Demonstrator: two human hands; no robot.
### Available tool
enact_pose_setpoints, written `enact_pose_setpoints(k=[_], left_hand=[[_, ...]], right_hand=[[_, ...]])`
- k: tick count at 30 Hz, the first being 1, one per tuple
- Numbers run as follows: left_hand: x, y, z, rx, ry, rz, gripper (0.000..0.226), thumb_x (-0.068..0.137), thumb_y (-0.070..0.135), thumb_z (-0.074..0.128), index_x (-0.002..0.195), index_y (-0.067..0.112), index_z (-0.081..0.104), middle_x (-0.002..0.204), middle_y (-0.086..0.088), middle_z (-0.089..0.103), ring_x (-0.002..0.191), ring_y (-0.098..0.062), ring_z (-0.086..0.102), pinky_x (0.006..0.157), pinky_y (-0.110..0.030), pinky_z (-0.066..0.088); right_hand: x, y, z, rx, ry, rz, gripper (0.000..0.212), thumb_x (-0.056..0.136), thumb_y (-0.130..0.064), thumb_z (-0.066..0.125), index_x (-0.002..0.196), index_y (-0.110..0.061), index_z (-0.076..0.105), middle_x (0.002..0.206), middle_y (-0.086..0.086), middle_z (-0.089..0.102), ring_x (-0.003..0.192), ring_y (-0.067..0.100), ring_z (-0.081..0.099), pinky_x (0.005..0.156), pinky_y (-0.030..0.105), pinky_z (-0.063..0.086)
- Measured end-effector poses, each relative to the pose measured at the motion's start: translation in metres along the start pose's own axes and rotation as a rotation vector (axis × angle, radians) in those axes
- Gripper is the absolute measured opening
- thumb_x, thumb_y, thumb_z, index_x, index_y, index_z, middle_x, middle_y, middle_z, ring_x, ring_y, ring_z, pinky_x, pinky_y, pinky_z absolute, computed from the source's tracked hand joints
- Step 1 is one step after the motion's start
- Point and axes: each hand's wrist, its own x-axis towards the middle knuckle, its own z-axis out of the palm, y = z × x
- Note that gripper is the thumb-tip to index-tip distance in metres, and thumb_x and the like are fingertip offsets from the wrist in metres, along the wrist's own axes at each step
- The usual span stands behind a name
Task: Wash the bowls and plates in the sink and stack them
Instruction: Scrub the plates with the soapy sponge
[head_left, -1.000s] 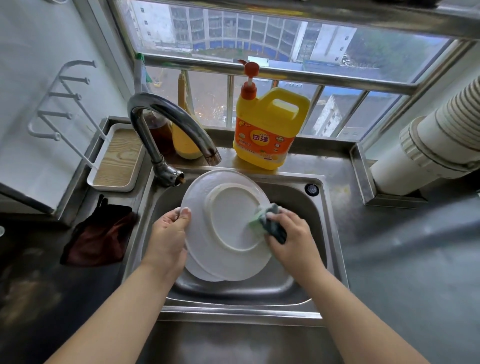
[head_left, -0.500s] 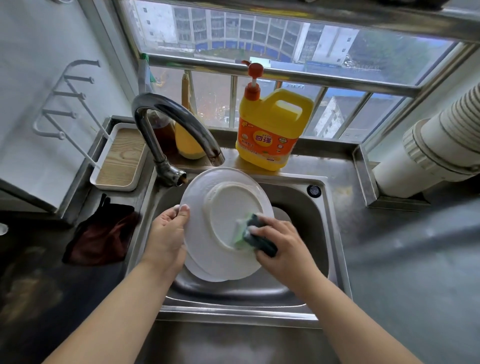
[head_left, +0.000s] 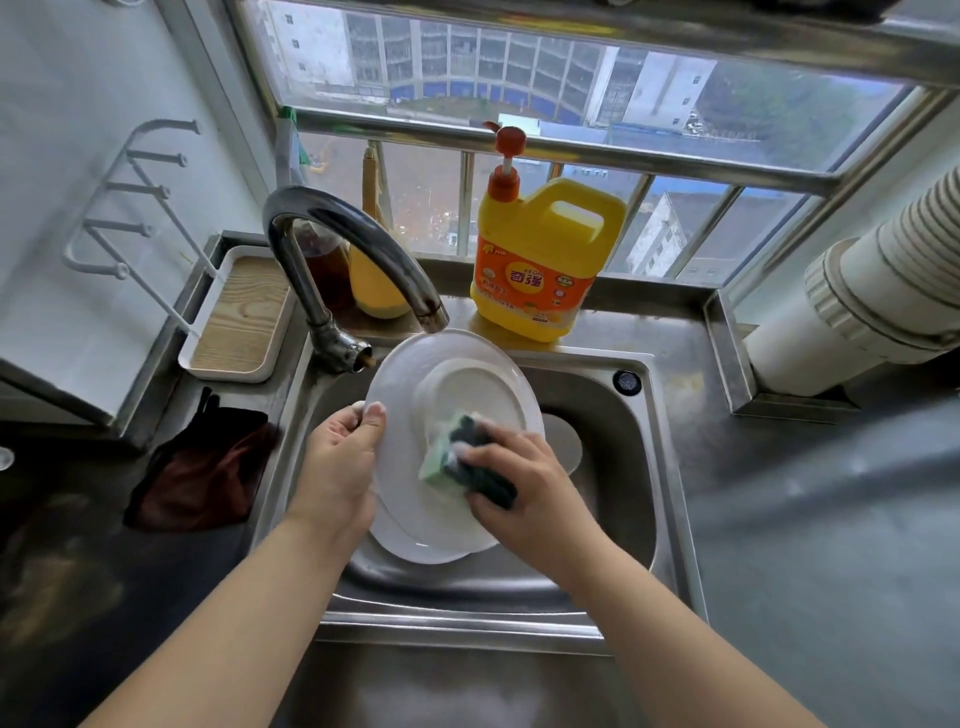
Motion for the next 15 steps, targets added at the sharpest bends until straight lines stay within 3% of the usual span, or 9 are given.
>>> enact_pose_setpoints(k=[3,8,11,15], left_hand=[[0.001,0.004,-0.006,-0.017,0.007,-0.002,0.023,0.1,0.012,0.046,0.085,0.007,0.062,0.076,-0.005,0.069,0.07,-0.015,0.064,0.064,-0.022,0.056],[-0.005,-0.001,-0.003,-0.006,-0.004,-0.037,0.023,0.099,0.012,0.047,0.084,0.009,0.064,0.072,-0.001,0.071,0.068,-0.013,0.066,0.06,-0.024,0.055],[-0.008,-0.003,0.006,0.002,-0.037,-0.034,0.023,0.099,0.011,0.047,0.084,0.009,0.064,0.068,-0.001,0.071,0.063,-0.011,0.066,0.057,-0.023,0.055],[-0.008,-0.005,0.01,0.014,-0.043,-0.036,0.024,0.099,0.01,0.046,0.083,0.008,0.064,0.064,-0.001,0.07,0.056,-0.011,0.065,0.052,-0.022,0.054]], right_hand=[[-0.02,0.026,-0.008,-0.061,0.016,0.067,0.042,0.071,-0.019,0.068,0.111,-0.028,0.069,0.13,-0.01,0.055,0.107,0.019,0.051,0.099,0.034,0.043],[0.002,0.036,-0.031,-0.145,0.144,0.306,0.045,0.081,-0.018,0.071,0.125,-0.022,0.062,0.139,0.0,0.051,0.115,0.026,0.046,0.104,0.034,0.034],[0.027,0.018,-0.032,-0.118,0.205,0.291,0.046,0.086,-0.024,0.067,0.131,-0.023,0.057,0.143,0.001,0.047,0.12,0.027,0.042,0.106,0.036,0.032],[0.035,-0.01,-0.017,-0.098,0.15,0.148,0.045,0.086,-0.023,0.066,0.13,-0.025,0.058,0.144,0.002,0.046,0.124,0.024,0.041,0.107,0.028,0.025]])
